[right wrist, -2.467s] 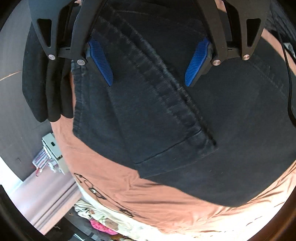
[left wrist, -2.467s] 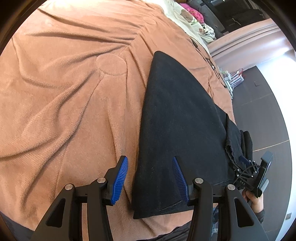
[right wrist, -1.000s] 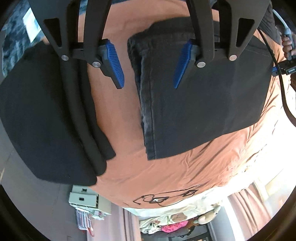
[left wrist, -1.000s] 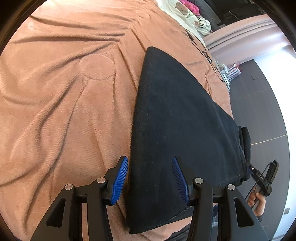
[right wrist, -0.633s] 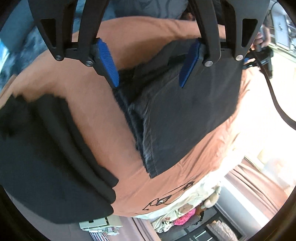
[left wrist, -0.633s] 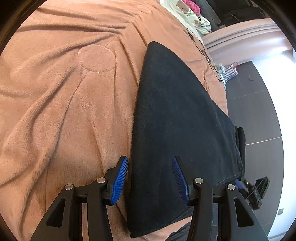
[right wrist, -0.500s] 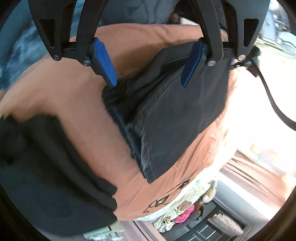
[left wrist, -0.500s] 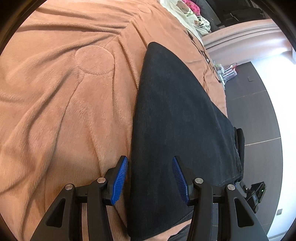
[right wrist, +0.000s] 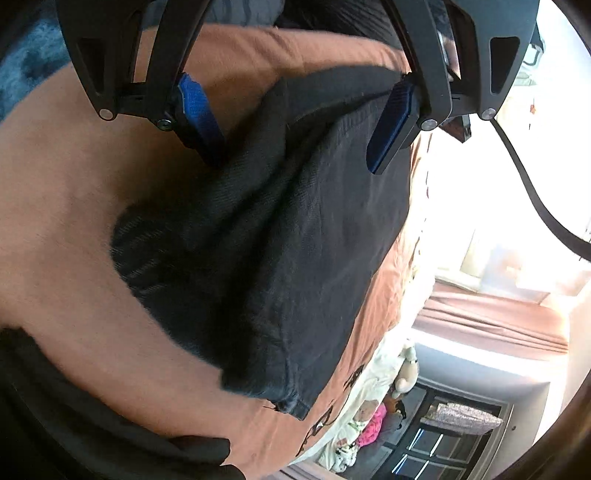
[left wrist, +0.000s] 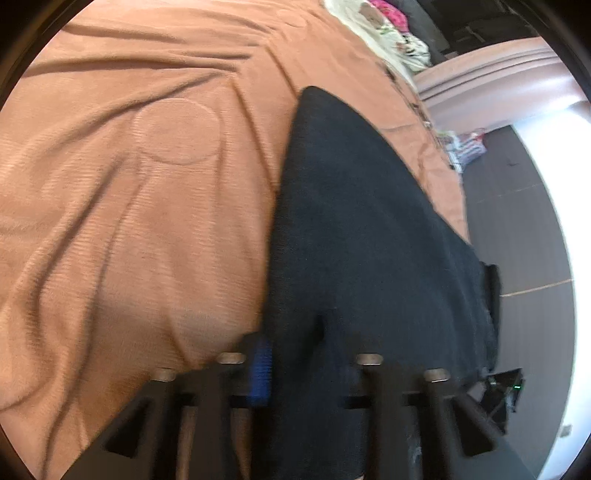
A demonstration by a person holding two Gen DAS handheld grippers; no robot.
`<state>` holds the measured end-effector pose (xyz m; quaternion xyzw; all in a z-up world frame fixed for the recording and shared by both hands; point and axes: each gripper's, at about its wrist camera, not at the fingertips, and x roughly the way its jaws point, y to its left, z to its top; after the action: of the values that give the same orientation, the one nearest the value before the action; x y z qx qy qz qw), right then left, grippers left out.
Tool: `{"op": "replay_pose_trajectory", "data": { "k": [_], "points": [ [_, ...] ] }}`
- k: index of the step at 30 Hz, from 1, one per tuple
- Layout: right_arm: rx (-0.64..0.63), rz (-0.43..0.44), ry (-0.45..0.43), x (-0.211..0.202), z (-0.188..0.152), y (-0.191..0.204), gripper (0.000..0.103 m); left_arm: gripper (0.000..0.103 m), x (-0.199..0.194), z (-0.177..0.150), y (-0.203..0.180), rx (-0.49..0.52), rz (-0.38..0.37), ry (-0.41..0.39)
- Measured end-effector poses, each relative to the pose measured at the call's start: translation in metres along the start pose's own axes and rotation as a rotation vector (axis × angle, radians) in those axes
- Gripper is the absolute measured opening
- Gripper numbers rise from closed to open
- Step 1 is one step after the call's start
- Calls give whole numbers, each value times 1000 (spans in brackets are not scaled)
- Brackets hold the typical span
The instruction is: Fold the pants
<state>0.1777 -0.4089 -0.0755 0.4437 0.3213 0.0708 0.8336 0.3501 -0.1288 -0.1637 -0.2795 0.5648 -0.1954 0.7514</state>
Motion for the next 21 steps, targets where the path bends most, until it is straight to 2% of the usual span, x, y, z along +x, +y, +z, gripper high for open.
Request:
{"op": "replay_pose_trajectory", "data": {
  "k": [1, 2, 3, 4, 7, 11, 15, 19, 21],
  "points": [
    [0, -6, -11, 4, 2, 0, 76, 12, -2, 0, 2, -16, -12, -8],
    [-1, -20, -22, 8, 5, 0, 70, 7, -5, 0, 2, -22, -13, -18],
    [1, -34, -31, 11, 6, 0, 60, 7, -8, 0, 2, -22, -11, -28],
    [11, -37, -33, 14, 10, -2, 29, 6, -12, 0, 0, -21, -12, -38],
    [26, -43, -53, 17, 14, -5, 15, 6, -24, 3, -5, -14, -18, -69],
    [6, -43, -84, 12, 13, -1, 13, 6, -49, 9, -14, 18, -22, -128],
    [16, -17, -68, 13, 9, -2, 13, 6, -72, 16, -13, 31, -16, -149],
    [-16, -22, -53, 31, -3, 4, 13, 6, -90, 17, -4, 32, 23, -178],
    [-15, -36, -40, 32, -5, 7, 17, 5, -95, 18, 2, 14, 13, -177]
  ]
}}
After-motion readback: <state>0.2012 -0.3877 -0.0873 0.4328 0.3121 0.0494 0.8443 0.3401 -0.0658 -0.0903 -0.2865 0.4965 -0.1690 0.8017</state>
